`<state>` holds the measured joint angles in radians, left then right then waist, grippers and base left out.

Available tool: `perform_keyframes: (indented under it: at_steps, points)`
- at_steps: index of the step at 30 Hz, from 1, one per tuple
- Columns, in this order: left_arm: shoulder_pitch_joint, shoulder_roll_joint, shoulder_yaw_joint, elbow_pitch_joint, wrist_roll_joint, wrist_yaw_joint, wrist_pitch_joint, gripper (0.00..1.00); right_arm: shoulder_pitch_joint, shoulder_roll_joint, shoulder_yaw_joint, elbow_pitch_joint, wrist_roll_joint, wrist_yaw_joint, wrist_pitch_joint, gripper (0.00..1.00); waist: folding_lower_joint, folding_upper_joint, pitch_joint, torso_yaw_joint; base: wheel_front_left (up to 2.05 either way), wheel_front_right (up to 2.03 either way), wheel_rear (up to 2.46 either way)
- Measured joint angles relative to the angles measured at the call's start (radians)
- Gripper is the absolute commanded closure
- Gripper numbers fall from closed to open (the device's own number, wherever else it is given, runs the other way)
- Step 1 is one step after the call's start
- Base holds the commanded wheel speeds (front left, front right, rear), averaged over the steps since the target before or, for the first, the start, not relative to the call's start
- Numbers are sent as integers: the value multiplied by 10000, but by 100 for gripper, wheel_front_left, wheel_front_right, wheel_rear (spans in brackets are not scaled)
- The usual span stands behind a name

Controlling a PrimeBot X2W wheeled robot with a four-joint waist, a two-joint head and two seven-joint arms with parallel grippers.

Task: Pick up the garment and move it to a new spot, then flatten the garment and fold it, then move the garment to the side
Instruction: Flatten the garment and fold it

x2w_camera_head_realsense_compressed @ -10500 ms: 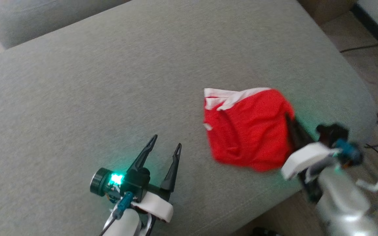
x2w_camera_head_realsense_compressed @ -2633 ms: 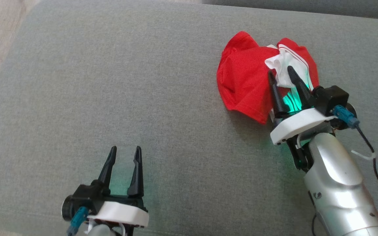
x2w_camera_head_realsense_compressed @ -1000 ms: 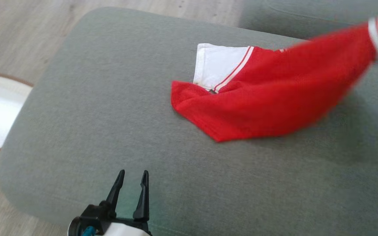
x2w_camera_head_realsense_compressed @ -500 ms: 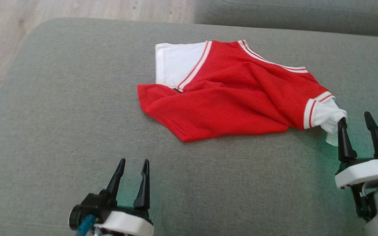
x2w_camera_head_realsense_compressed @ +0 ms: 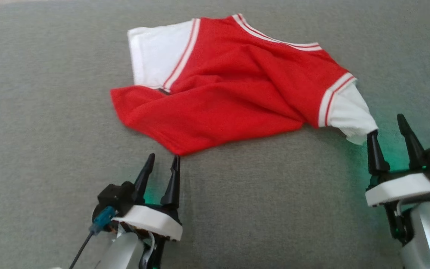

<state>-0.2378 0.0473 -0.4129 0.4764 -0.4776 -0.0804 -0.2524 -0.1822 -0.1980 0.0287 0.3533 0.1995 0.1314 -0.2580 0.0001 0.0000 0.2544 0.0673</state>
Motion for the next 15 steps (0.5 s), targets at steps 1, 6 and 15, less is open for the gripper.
perform_keyframes:
  at_steps: [1,6,15]
  points:
    - [-87,2,-98,211,-92,-56,0,0,-41,0,17,-6,2,0,0,0,0,0,67,-101,0,0,0]
    - [-364,13,-347,648,-510,-221,-56,0,-361,0,58,-163,31,0,0,0,0,0,382,-536,0,0,0]
    - [-1094,96,-397,667,-640,-257,-128,19,-567,121,244,-249,119,0,0,0,0,0,752,-1024,0,0,0]
